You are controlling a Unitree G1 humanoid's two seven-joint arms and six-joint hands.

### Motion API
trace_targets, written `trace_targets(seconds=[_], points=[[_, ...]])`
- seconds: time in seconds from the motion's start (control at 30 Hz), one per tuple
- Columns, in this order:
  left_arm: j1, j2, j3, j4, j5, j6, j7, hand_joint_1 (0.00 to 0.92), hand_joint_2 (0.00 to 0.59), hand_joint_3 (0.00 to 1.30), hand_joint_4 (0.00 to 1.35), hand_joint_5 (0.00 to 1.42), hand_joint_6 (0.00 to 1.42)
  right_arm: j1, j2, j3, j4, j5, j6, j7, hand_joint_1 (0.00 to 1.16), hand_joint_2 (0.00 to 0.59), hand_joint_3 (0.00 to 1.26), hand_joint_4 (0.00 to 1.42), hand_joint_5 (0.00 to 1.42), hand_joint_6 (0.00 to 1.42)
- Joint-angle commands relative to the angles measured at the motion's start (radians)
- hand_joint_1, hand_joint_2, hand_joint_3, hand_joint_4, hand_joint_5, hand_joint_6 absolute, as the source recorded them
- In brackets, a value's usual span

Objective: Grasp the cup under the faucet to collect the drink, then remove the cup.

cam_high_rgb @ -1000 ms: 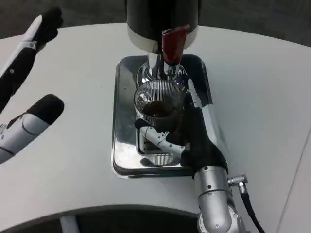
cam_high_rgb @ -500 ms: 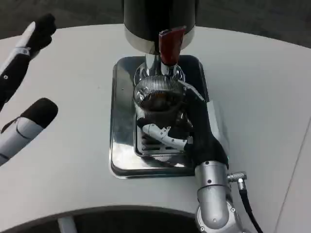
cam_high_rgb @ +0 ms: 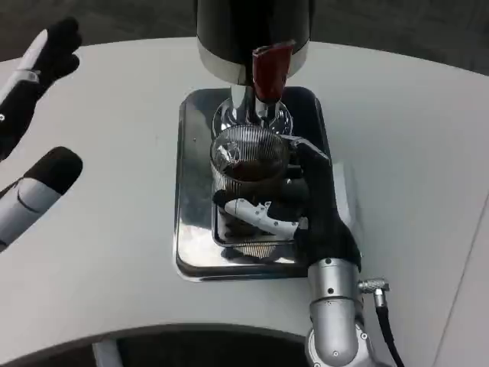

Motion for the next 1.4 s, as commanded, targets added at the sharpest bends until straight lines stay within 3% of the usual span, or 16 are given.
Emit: trace_targets(seconds=[0.03,0.3,1.1,1.4], points=[[0.007,0.006,-0.006,0.006,0.003,0.007,-0.008,0.000,0.199,0.00,0.00,0.05,0.00,-0.002,0.067,-0.007,0.012,0.021,-0.001,-0.012,1.09,0.111,0.64,0.82,0.95,1.23],[0.029,0.000,-0.024,0.006,0.021,0.006,-0.008,0.000,0.199,0.00,0.00,0.05,0.00,0.027,0.062,-0.004,-0.035,0.020,-0.004,-0.022,1.08,0.075,0.69,0.88,0.98,1.30],[0.152,0.012,-0.065,0.032,0.179,-0.061,-0.021,0.000,0.202,0.00,0.00,0.00,0.00,0.150,0.050,0.031,-0.237,-0.042,0.004,-0.022,1.08,0.062,0.74,0.94,1.02,1.37],[0.209,0.076,-0.068,-0.016,0.434,-0.073,-0.017,0.000,0.121,0.00,0.00,0.00,0.00,0.208,0.041,0.050,-0.343,-0.065,0.037,0.008,1.07,0.064,0.75,0.96,1.04,1.40]])
